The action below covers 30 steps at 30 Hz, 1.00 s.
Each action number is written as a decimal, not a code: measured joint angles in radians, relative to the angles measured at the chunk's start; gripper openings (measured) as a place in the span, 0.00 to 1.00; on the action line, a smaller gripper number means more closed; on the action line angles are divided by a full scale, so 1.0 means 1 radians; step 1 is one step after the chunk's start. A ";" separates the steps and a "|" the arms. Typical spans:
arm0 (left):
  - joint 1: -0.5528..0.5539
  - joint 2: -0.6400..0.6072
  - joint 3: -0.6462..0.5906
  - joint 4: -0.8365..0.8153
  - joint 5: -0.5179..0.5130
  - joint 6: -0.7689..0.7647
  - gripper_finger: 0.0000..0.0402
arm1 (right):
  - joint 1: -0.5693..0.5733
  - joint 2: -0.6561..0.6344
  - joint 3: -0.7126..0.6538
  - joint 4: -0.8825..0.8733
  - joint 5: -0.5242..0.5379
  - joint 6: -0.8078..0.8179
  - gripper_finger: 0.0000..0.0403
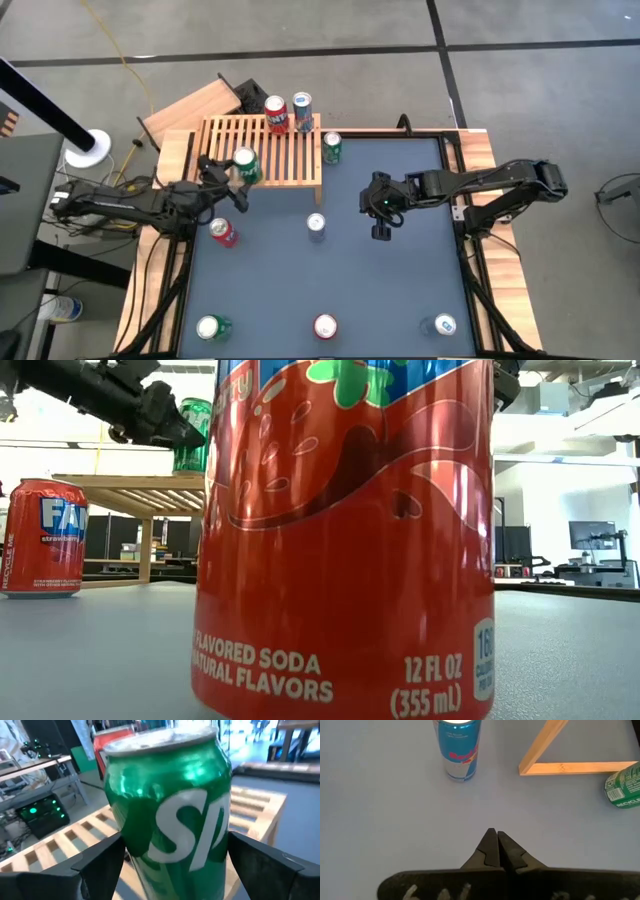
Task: Place canned beverage on shelf
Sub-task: Put the middle right green soda can on the shelf
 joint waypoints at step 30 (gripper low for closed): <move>0.385 -0.003 -0.024 0.120 0.463 0.101 0.72 | 0.003 0.000 0.000 -0.003 0.000 0.001 0.00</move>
